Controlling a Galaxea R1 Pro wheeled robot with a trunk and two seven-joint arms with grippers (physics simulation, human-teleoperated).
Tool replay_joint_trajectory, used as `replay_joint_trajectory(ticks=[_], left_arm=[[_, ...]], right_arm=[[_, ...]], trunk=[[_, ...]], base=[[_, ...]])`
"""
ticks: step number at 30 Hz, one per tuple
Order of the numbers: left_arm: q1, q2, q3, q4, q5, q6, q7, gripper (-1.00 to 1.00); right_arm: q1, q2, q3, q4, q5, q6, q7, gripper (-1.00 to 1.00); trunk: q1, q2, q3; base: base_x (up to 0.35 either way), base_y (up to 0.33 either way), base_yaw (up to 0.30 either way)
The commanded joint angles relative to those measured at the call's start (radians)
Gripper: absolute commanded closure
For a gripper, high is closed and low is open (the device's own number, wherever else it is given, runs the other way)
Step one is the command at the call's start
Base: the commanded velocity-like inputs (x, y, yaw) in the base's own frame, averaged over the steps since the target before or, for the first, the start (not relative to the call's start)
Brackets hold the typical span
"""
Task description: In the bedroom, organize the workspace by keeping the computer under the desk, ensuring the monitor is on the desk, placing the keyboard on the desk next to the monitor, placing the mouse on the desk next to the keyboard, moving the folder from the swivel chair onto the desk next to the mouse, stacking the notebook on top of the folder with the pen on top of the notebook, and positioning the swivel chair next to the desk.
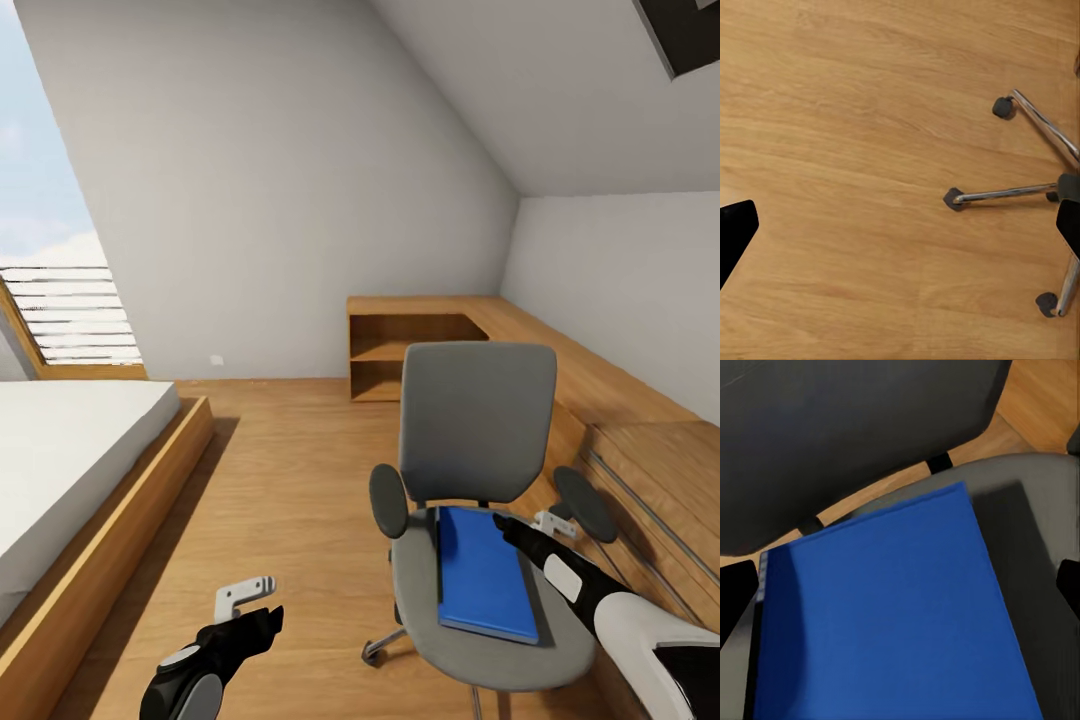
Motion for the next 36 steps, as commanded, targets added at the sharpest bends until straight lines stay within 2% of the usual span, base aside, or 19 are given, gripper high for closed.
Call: replay_joint_trajectory(ticks=[1, 7, 13, 36], left_arm=[[-0.001, 0.001, 0.0, -0.001, 0.01, -0.002, 0.01, -1.0], [-0.001, 0.001, 0.015, -0.016, 0.012, -0.011, 0.009, -1.0], [-0.001, 0.0, 0.028, -0.025, 0.012, -0.033, 0.01, -1.0], [-0.001, -0.003, 0.026, -0.024, 0.013, -0.034, 0.012, -1.0]], right_arm=[[-0.001, -0.001, -0.001, 0.011, -0.011, -0.003, 0.003, -1.0], [-0.001, 0.001, -0.03, 0.029, -0.015, 0.014, -0.009, -1.0], [-0.001, 0.002, -0.035, 0.031, -0.016, 0.029, -0.012, -1.0], [-0.001, 0.01, -0.024, 0.031, -0.007, 0.027, -0.031, -1.0]], trunk=[[0.0, 0.0, -0.001], [0.0, 0.0, -0.001], [0.023, -0.042, -0.02], [0.111, -0.203, -0.092]], base=[[0.064, -0.037, 0.0], [0.021, -0.012, 0.0], [0.002, -0.001, 0.0], [0.0, 0.0, 0.0]])
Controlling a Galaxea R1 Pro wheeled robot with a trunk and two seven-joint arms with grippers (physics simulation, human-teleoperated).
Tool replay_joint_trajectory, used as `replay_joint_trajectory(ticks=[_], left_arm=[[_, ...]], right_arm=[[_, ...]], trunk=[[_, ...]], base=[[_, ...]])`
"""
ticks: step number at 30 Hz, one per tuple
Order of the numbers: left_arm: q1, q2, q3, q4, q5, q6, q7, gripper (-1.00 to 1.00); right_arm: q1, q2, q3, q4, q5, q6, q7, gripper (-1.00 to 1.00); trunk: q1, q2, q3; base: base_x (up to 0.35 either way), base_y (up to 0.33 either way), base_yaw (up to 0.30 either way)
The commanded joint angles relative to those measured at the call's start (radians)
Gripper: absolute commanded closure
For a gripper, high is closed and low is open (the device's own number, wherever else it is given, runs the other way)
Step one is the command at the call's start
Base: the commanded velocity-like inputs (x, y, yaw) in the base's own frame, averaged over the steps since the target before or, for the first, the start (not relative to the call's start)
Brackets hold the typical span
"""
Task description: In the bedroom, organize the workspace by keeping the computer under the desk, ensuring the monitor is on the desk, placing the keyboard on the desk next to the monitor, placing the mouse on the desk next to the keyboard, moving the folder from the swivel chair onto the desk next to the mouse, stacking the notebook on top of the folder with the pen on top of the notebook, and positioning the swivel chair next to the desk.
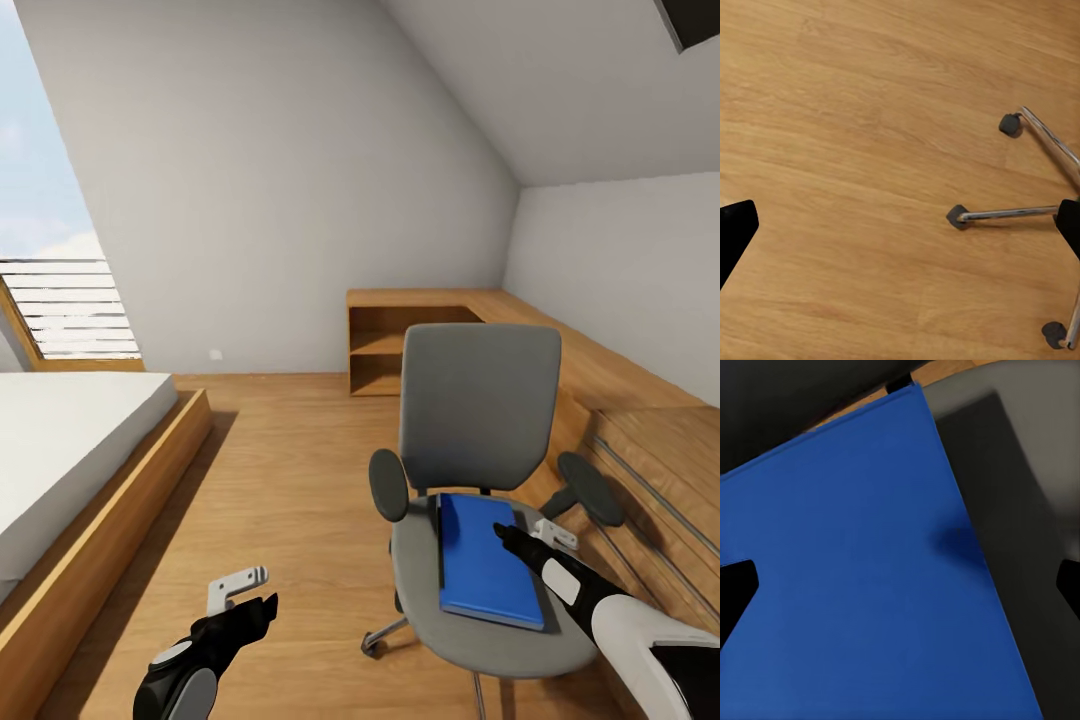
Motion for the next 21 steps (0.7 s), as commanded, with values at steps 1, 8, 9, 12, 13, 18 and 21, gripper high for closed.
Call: replay_joint_trajectory(ticks=[1, 8, 9, 12, 13, 18, 21], left_arm=[[-0.001, 0.001, -0.002, -0.001, 0.01, 0.001, 0.01, -1.0], [-0.001, 0.001, -0.002, -0.001, 0.01, 0.001, 0.01, -1.0], [-0.001, 0.001, -0.002, -0.001, 0.01, 0.001, 0.01, -1.0], [-0.001, 0.001, -0.002, -0.001, 0.01, 0.001, 0.01, -1.0], [-0.001, 0.001, -0.002, -0.001, 0.01, 0.001, 0.01, -1.0], [-0.001, 0.001, -0.002, -0.001, 0.01, 0.001, 0.01, -1.0], [-0.001, 0.001, -0.002, -0.001, 0.01, 0.001, 0.01, -1.0]], right_arm=[[-0.001, 0.0, 0.004, 0.001, -0.008, -0.002, 0.004, -1.0], [-0.001, 0.0, 0.004, 0.001, -0.008, -0.003, 0.004, -1.0], [-0.001, 0.0, 0.004, 0.001, -0.008, -0.003, 0.004, -1.0], [-0.001, 0.0, 0.004, 0.001, -0.008, -0.003, 0.004, -1.0], [-0.001, 0.0, 0.004, 0.001, -0.008, -0.003, 0.004, -1.0], [-0.001, 0.0, 0.004, 0.001, -0.008, -0.003, 0.004, -1.0], [-0.001, 0.001, 0.005, 0.001, -0.008, -0.004, 0.004, -1.0]], trunk=[[0.004, -0.008, -0.004], [0.031, -0.057, -0.026], [0.035, -0.064, -0.029], [0.046, -0.085, -0.039], [0.05, -0.092, -0.042], [0.069, -0.127, -0.057], [0.081, -0.148, -0.067]], base=[[0.0, 0.0, 0.0], [0.0, 0.0, 0.0], [0.0, 0.0, 0.0], [0.0, 0.0, 0.0], [0.0, 0.0, 0.0], [0.0, 0.0, 0.0], [0.0, 0.0, 0.0]])
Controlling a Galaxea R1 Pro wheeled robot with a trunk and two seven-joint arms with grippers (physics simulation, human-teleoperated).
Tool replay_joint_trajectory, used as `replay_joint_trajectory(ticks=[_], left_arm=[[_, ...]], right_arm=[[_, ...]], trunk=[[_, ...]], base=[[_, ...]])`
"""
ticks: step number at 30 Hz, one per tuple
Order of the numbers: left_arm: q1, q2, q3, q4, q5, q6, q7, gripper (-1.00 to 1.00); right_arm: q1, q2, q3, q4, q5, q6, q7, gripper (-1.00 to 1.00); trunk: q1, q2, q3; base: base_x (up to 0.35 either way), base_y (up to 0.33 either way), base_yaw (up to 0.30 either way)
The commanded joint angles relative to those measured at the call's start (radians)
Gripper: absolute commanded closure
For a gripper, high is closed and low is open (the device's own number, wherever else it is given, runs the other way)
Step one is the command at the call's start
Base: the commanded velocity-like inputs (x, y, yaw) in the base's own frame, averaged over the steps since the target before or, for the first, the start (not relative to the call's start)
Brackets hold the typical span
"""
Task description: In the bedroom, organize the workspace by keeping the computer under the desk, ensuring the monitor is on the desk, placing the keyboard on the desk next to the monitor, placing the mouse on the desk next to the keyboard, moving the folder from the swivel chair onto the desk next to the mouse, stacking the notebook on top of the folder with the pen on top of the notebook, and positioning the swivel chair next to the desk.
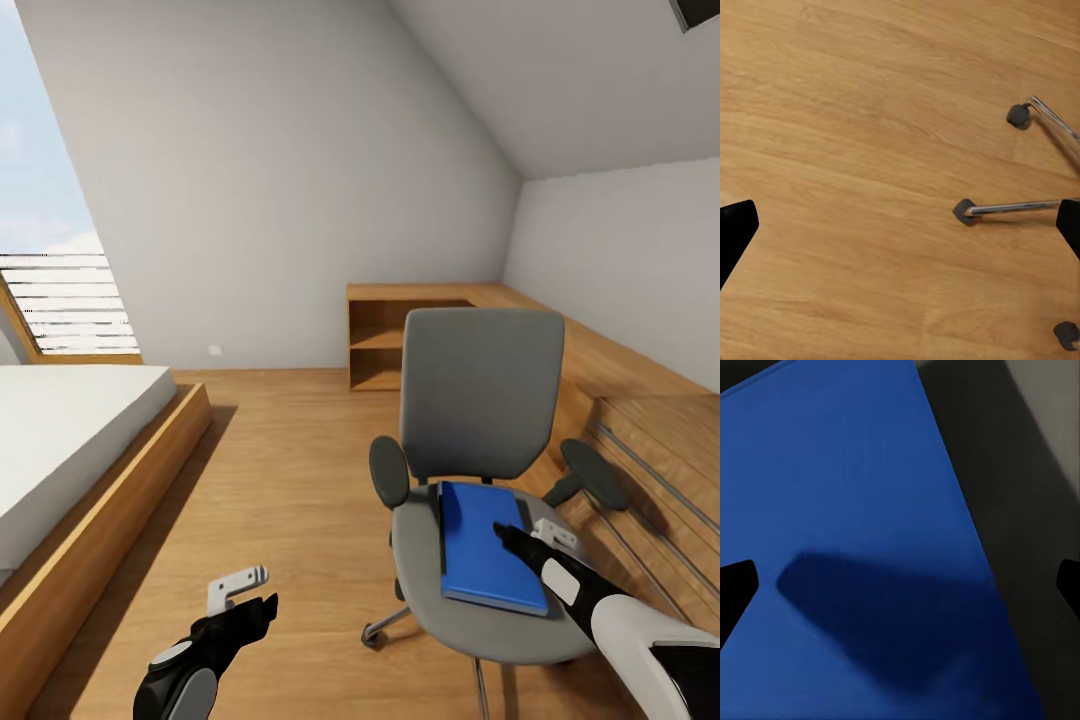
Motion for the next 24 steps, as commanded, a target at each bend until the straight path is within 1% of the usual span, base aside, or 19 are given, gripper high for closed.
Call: replay_joint_trajectory(ticks=[1, 9, 20, 24], left_arm=[[-0.001, 0.001, -0.002, -0.001, 0.01, 0.001, 0.01, -1.0], [-0.001, 0.001, -0.002, 0.0, 0.01, 0.002, 0.01, -1.0], [-0.001, 0.005, -0.002, 0.006, 0.012, 0.002, 0.006, -1.0], [-0.001, 0.005, -0.002, 0.007, 0.011, 0.002, 0.006, -1.0]], right_arm=[[-0.001, 0.0, 0.004, 0.001, -0.008, -0.002, 0.004, -1.0], [-0.001, 0.0, 0.005, 0.0, -0.007, -0.003, 0.004, -1.0], [-0.001, 0.0, 0.005, 0.0, -0.007, -0.004, 0.004, -1.0], [-0.001, 0.0, 0.005, 0.0, -0.007, -0.004, 0.004, -1.0]], trunk=[[0.004, -0.008, -0.004], [0.034, -0.064, -0.029], [0.034, -0.064, -0.029], [0.034, -0.064, -0.029]], base=[[0.0, 0.0, 0.0], [0.0, 0.0, 0.0], [-0.007, 0.0, 0.0], [-0.226, -0.003, 0.0]])
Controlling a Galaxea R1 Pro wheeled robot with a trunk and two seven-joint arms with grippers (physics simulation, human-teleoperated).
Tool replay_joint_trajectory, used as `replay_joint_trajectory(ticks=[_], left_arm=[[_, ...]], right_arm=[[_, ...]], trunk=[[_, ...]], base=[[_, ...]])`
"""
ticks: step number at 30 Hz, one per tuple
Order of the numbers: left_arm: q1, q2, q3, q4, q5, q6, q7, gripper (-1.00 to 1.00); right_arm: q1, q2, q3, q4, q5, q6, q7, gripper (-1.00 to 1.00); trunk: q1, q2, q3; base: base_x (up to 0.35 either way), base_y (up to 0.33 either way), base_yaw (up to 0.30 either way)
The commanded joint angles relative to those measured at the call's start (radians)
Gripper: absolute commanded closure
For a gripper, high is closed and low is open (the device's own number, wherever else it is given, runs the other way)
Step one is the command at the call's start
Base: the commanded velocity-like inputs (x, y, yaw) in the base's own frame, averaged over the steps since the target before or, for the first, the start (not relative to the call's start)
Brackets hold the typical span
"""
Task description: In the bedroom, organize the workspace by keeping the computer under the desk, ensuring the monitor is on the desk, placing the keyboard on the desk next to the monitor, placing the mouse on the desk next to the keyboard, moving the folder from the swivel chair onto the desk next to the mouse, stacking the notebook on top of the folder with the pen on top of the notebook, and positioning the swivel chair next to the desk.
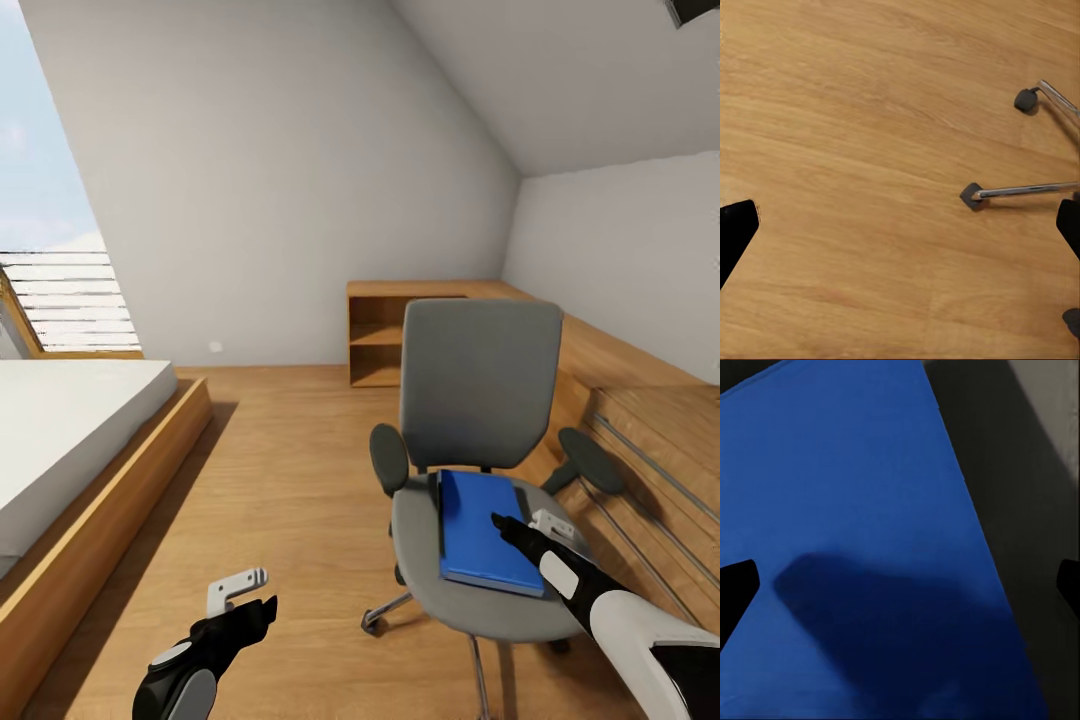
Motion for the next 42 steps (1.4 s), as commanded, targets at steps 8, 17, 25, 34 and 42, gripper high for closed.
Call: replay_joint_trajectory(ticks=[8, 17, 25, 34, 42], left_arm=[[-0.001, 0.001, -0.002, -0.001, 0.01, 0.001, 0.009, -1.0], [-0.001, 0.001, -0.002, -0.001, 0.012, 0.002, 0.009, -1.0], [-0.001, -0.004, -0.009, -0.002, 0.009, 0.0, 0.014, -1.0], [-0.001, -0.001, -0.005, -0.001, 0.009, 0.001, 0.012, -1.0], [-0.001, -0.001, -0.006, 0.006, 0.009, 0.0, 0.01, -1.0]], right_arm=[[0.0, -0.001, 0.002, 0.045, -0.007, -0.003, 0.002, -1.0], [0.0, -0.001, 0.002, 0.045, -0.007, -0.003, 0.002, -1.0], [0.0, -0.001, 0.002, 0.045, -0.007, -0.003, 0.002, -1.0], [0.0, -0.001, 0.002, 0.045, -0.007, -0.003, 0.002, -1.0], [0.0, -0.001, 0.002, 0.044, -0.007, -0.003, 0.002, -1.0]], trunk=[[-0.001, 0.0, -0.001], [-0.001, 0.0, -0.001], [0.015, -0.028, -0.014], [0.019, -0.035, -0.017], [0.019, -0.035, -0.017]], base=[[-0.103, -0.018, 0.0], [-0.213, -0.001, 0.0], [-0.022, 0.0, 0.0], [-0.001, 0.0, 0.0], [-0.134, 0.0, 0.0]])
